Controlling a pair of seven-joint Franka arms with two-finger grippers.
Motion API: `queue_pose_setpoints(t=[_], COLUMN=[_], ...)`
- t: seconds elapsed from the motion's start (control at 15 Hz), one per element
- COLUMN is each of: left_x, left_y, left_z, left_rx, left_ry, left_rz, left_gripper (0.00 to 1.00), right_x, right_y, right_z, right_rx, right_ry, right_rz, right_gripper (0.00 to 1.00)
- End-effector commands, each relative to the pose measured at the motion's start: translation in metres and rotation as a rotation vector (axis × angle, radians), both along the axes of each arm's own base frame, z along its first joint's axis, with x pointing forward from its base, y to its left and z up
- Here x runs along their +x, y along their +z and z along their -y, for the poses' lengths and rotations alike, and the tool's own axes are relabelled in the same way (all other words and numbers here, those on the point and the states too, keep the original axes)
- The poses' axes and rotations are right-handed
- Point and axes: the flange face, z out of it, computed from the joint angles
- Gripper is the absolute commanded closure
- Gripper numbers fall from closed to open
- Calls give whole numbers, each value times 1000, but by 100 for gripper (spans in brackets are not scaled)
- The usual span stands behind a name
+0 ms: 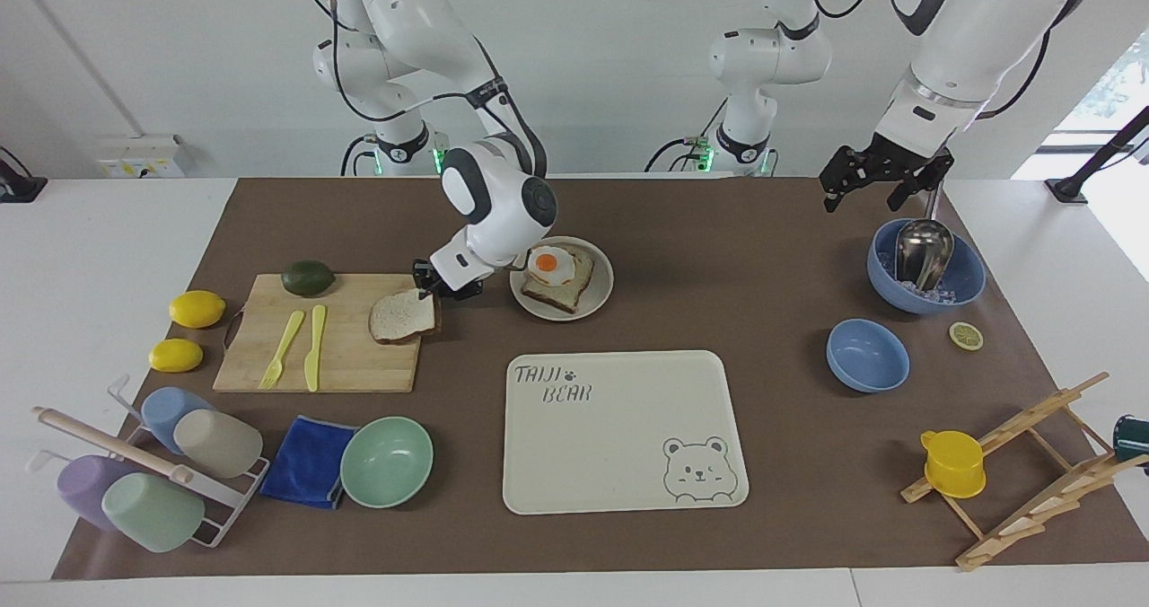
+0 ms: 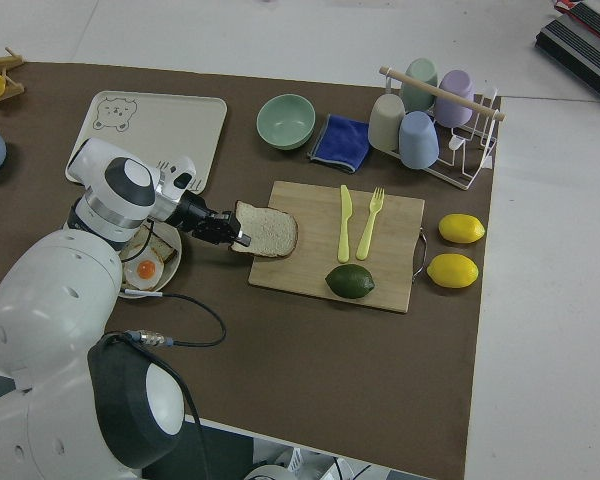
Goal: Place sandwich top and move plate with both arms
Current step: 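Carry the bread slice over the plate with the right gripper, then lower the bread onto the egg and open the right gripper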
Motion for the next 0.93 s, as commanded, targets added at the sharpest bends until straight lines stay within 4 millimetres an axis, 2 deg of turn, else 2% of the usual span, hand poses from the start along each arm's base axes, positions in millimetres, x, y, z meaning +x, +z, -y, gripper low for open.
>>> queue_pose_setpoints(t=[0.0,0.07,0.2,0.33,0.4,0.53,0.67,0.87], left_x=[-2,-2,-2,-2,-2,-2,-2,-2], left_y=[4,4,4,4,4,4,4,4], left_z=[-5,-5,-5,-5,-5,-5,-5,-5], left_rx=[14,14,14,14,14,14,12,14], left_ry=[1,1,1,1,1,1,1,1], left_rz=[-5,-5,-5,-5,-5,-5,-5,-5], left_gripper=[0,0,0,0,0,0,0,0], right_x=[2,-3,-28,-42,-54,-77,-72,-71], right_y=[37,47,82,112,115,119,117,112], right_z=[-30,-34,-44,-41,-48,-74,-86,-118], right_rx=[-56,-76,-19,24,30,17,70,246], right_ry=[26,15,-38,-73,-78,-53,-43,-3], right_rz=[-33,-51,-94,-113,-141,-145,-95,-54], right_gripper=[100,100,100,100,100,100,100,100])
